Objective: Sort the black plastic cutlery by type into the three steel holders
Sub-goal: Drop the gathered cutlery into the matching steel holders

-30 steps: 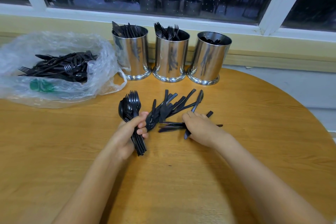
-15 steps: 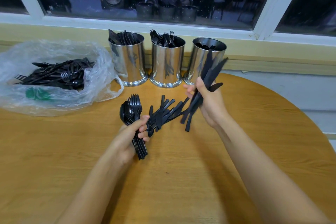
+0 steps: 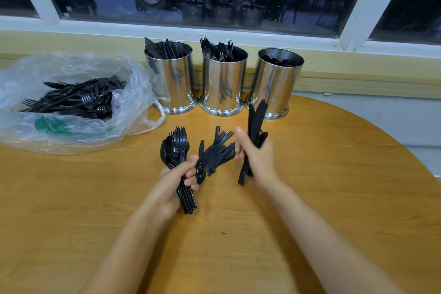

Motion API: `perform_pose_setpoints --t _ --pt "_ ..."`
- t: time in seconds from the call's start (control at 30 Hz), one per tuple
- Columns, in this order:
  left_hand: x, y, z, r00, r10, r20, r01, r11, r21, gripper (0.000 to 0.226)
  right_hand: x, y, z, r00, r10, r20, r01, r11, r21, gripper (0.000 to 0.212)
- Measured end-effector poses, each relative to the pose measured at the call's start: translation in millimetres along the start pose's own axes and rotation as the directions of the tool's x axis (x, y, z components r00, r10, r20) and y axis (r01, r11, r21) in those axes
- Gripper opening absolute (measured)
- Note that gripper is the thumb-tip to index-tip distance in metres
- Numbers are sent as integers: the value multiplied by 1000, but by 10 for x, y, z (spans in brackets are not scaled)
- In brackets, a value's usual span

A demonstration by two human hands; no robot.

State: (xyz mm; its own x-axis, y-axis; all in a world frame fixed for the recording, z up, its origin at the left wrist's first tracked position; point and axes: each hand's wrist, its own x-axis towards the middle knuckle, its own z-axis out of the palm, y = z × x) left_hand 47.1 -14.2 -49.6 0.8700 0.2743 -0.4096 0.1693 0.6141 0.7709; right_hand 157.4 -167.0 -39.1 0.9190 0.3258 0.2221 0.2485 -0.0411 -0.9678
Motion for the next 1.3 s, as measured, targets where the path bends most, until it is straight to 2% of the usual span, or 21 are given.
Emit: perform_pose_setpoints --t 0.1,0.23,0.33,0.43,0.57,0.67,0.73,0.8,0.87,0.93,1.07,1.13,1.23,1.3 --pt "2 -24 -9 1000 5 24 -5 999 38 15 -76 223 13 999 39 35 -38 999 -37 44" --pt "-12 -22 45 998 31 59 -38 990 137 22 1 53 -18 996 60 66 -52 993 -108 53" --pt "-29 -53 170 996 72 50 -82 966 247 28 40 -121 -11 990 85 109 -66 984 -168 47" --pt "-41 -89 286 992 102 77 -122 931 344 27 10 -230 30 980 112 166 -99 991 -85 38" --pt "-88 -112 355 979 96 181 -170 874 456 36 -48 -254 88 972 105 210 -86 991 -99 29" --pt "-171 -93 357 982 68 178 -148 858 491 41 -17 -326 26 977 158 144 -159 987 -10 23" --pt "-206 -86 338 982 54 183 -144 837 528 40 29 -381 -32 977 183 114 -187 982 32 27" --pt "-211 -73 308 979 32 201 -137 835 532 24 45 -442 -49 974 180 139 -181 983 -9 33" --pt "-203 -47 276 985 36 170 -118 855 505 34 75 -483 -82 972 189 139 -190 982 -9 35" --pt "-176 -19 224 994 35 102 -72 919 387 42 122 -489 -126 968 192 160 -194 981 -7 33" --pt "-252 18 235 974 -56 218 -10 957 290 39 81 -440 -49 921 208 330 -152 970 -187 30" --pt "-271 3 269 956 -78 284 -3 961 277 40 28 -412 58 925 171 338 -93 967 -236 29" --pt "-268 -24 288 965 -46 258 -42 945 325 17 -1 -368 151 939 149 309 -81 971 -224 33" --pt "-234 -41 269 978 -3 208 -71 935 347 29 -5 -361 159 924 182 336 -129 976 -174 35"
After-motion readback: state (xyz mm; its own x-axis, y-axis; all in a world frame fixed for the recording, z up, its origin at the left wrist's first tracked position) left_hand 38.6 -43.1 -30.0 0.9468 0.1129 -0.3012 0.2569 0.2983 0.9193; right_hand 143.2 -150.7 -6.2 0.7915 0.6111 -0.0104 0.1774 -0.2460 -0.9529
